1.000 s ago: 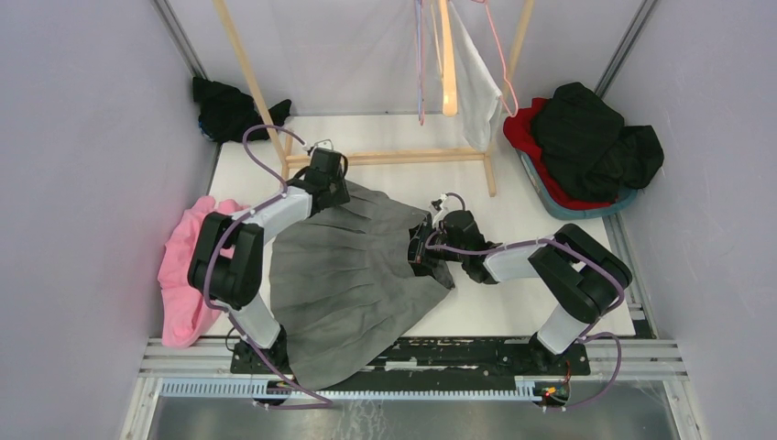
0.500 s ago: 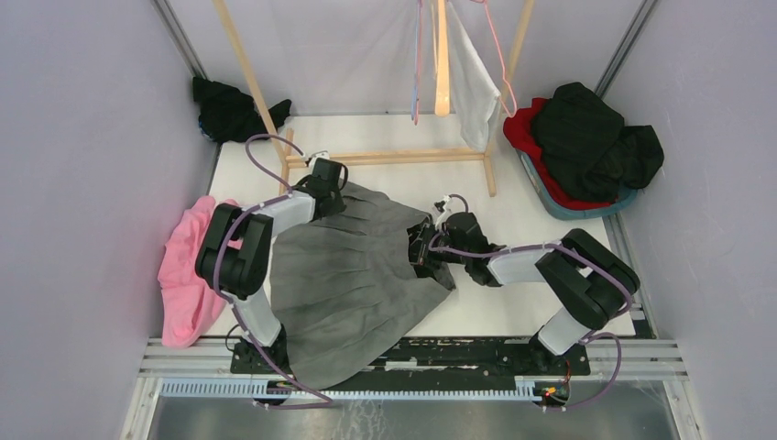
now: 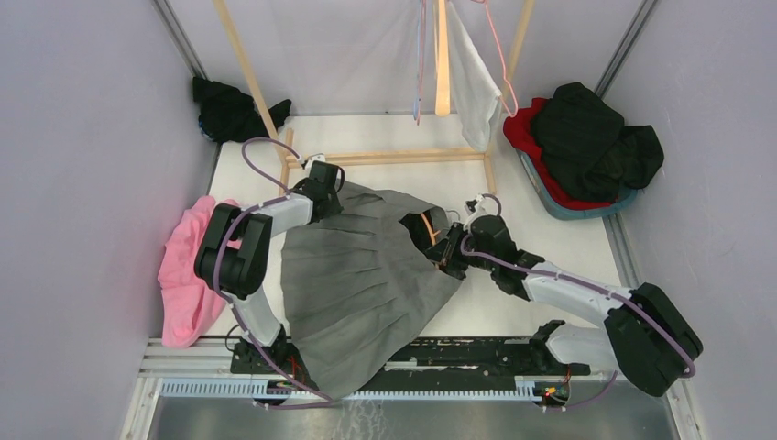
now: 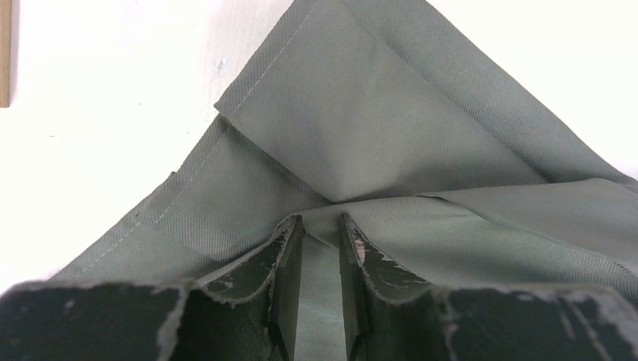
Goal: Place the skirt on the hanger
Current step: Hang the skirt on the hanger.
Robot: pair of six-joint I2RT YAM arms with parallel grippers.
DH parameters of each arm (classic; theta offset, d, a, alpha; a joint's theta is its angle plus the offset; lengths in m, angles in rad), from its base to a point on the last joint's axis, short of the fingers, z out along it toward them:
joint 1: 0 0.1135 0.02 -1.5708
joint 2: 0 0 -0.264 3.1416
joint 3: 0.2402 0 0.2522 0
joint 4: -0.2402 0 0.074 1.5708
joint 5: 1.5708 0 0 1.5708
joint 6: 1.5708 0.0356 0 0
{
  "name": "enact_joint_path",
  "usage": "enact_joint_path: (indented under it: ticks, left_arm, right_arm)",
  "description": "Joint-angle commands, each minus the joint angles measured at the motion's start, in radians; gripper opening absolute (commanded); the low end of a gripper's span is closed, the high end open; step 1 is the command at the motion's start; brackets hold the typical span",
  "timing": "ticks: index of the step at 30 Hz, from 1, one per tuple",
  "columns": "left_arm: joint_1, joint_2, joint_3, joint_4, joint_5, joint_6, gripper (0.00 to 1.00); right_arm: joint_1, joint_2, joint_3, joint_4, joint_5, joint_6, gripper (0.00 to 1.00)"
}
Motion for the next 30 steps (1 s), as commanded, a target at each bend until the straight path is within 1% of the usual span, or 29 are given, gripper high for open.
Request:
enact_joint_path:
  ticks: [1,5,8,11,13,20,24,30]
  left_arm:
    - [0.016,-0.017,-0.018,0.027,-0.043,-0.027,0.31]
    - [0.016,-0.046,-0.029,0.024,-0.023,-0.03,0.31]
    - [0.016,-0.115,-0.028,0.013,0.025,-0.033,0.32]
    - [0.015,-0.197,-0.013,-0.022,0.081,-0.034,0.33]
    - [0.014,-0.257,-0.003,-0.043,0.108,-0.037,0.34]
    - [0.011,-0.427,0.03,-0.103,0.191,-0.052,0.35]
    - [0.012,-0.484,0.043,-0.133,0.195,-0.048,0.35]
    - [0.012,-0.525,0.054,-0.157,0.196,-0.047,0.35]
  right_arm:
    - [-0.027,-0.077,-0.005,-0.045,0.071,-0.022,0.01]
    - [-0.027,-0.119,0.055,-0.125,0.048,-0.11,0.01]
    - [-0.028,-0.146,0.148,-0.24,0.022,-0.207,0.01]
    - [-0.027,-0.186,0.253,-0.386,0.044,-0.297,0.01]
    - [-0.027,-0.201,0.307,-0.452,0.058,-0.343,0.01]
    - [-0.011,-0.187,0.459,-0.567,0.041,-0.449,0.01]
    - [0.037,-0.178,0.545,-0.622,0.052,-0.495,0.01]
    - [0.171,-0.146,0.747,-0.785,0.143,-0.554,0.01]
